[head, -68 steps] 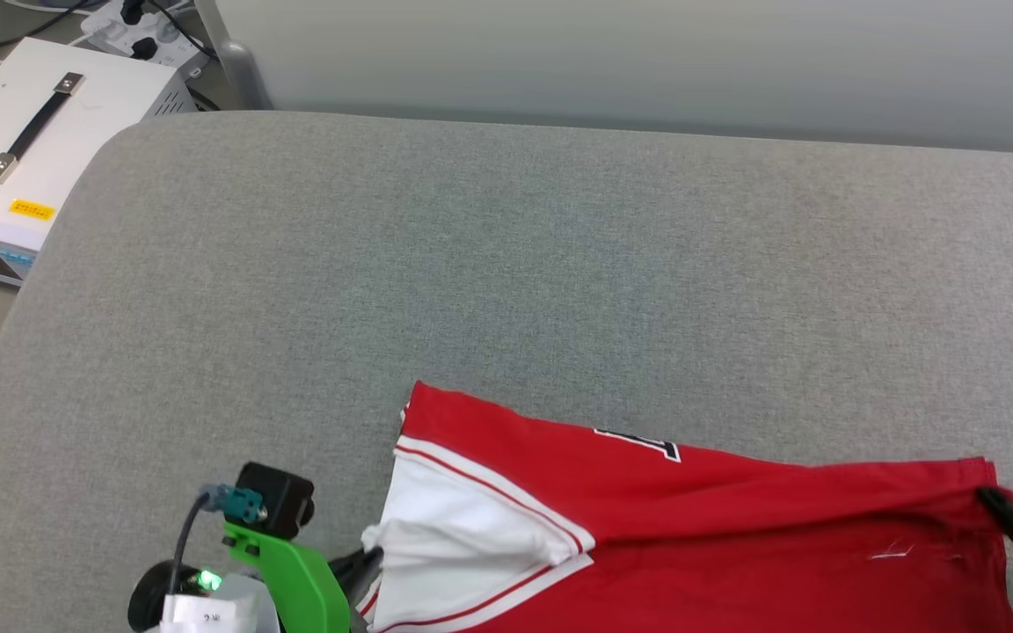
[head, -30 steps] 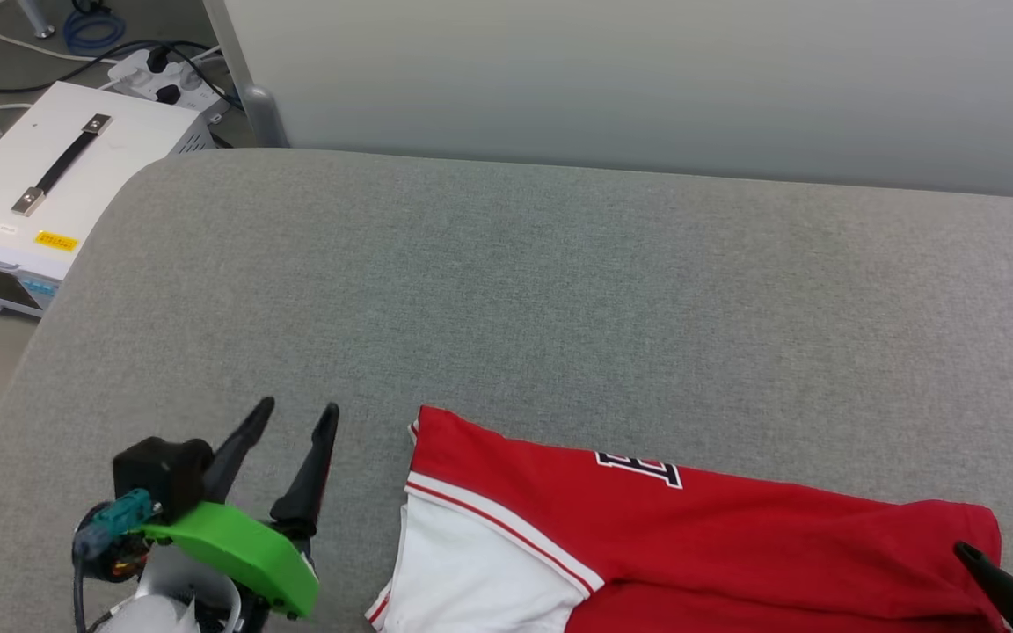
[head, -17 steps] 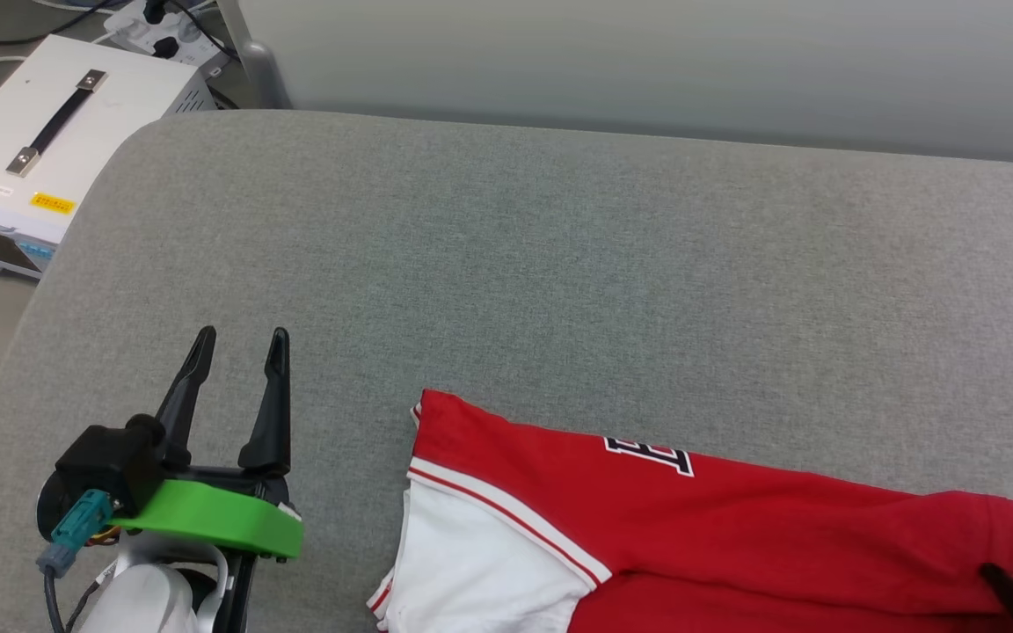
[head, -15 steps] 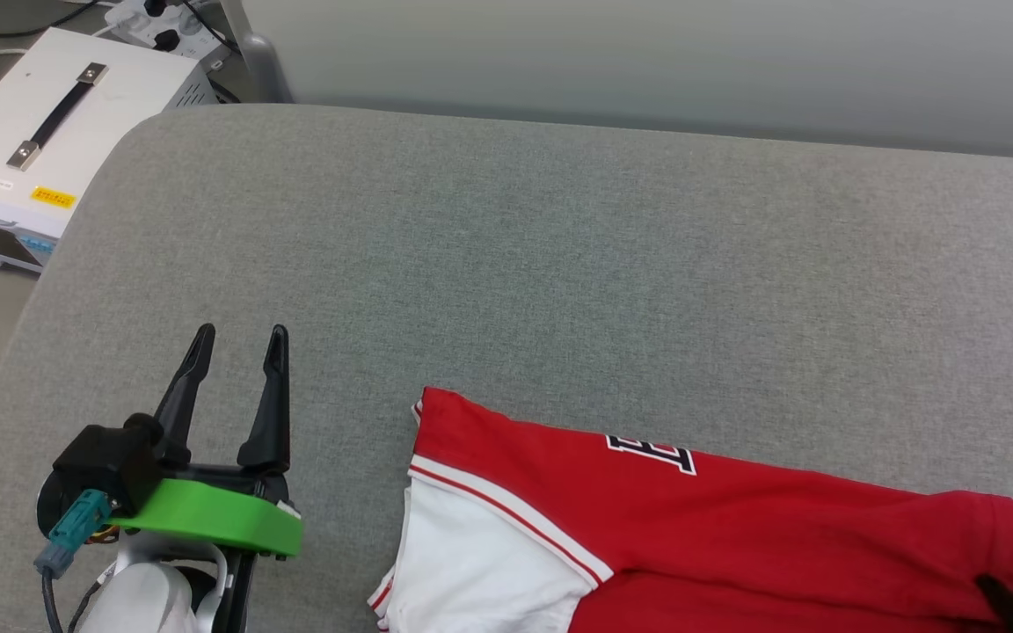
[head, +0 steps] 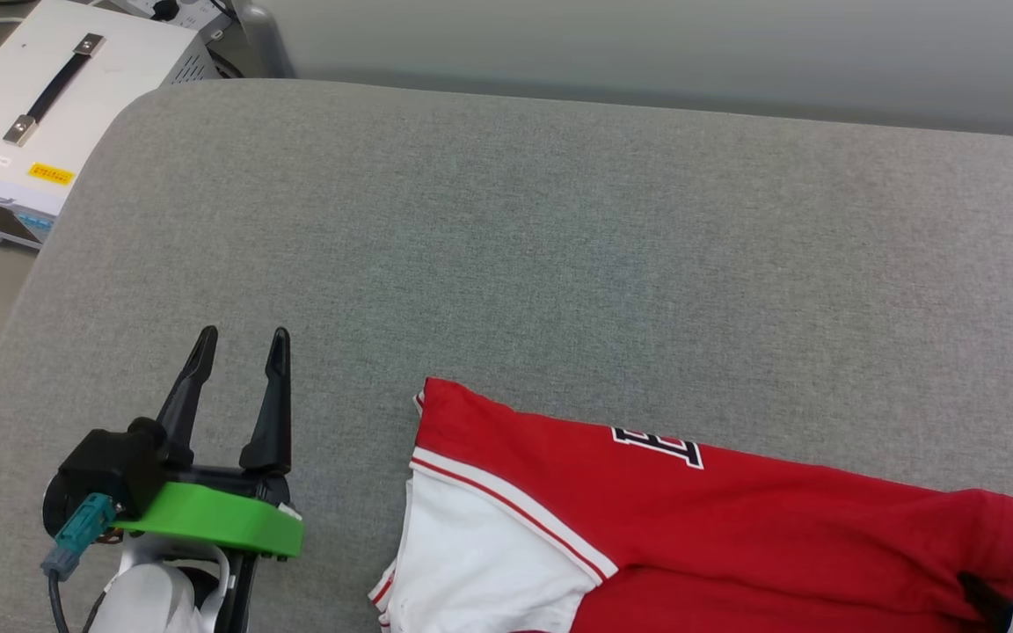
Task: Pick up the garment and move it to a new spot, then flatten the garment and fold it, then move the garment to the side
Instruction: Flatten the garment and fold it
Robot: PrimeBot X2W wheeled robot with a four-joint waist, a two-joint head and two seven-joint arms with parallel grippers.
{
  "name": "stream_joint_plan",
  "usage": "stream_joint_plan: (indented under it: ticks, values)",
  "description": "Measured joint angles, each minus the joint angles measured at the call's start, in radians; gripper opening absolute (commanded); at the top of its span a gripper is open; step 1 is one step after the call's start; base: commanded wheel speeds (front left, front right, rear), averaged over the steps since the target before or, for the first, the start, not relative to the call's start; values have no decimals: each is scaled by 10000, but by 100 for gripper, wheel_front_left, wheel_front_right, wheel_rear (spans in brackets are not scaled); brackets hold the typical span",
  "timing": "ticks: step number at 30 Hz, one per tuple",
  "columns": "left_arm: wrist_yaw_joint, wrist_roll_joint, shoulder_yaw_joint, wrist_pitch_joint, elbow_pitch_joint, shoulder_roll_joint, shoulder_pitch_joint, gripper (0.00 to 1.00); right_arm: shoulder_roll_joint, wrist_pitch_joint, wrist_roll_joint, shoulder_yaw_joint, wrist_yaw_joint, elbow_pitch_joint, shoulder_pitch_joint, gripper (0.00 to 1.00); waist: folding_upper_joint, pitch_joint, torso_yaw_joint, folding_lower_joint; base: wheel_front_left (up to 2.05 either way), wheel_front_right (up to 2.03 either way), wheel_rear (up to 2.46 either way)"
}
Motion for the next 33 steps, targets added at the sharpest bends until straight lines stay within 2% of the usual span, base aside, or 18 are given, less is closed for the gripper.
stream_joint_plan:
  ticks: [2,3,4,5,15,20,27,33]
  values:
    - [-71,105,40,0,73,-67,-4,100,-63,-69,81,142,-36,69,-3,100,0,22,0,0,0,0,0]
    - [-109,151,44,0,138,-117,-5,100,-105,-71,111,196,-36,105,-9,64,0,20,1,0,0,0,0]
    - [-148,215,38,0,198,-169,-5,100,-136,-98,150,244,-36,138,-22,34,0,13,1,0,0,0,0]
    - [-157,253,36,0,222,-198,-5,100,-150,-161,161,274,-36,180,-30,0,0,3,0,0,0,0,0]
    - [-249,368,17,0,466,-343,1,100,-196,-1108,334,299,44,571,-153,0,0,-364,-46,0,0,0,0]
    - [-318,370,-17,0,523,-387,13,100,-286,-1538,178,-244,65,740,-191,0,0,-635,-87,0,0,0,0]
    - [-318,366,-127,0,531,-426,52,100,-880,-2019,-750,-1526,63,1126,-376,0,1,-906,-155,0,0,0,0]
    - [-318,336,-228,0,554,-447,247,100,-825,-2004,-794,-1684,59,1035,-368,0,1,-1141,-190,0,0,0,0]
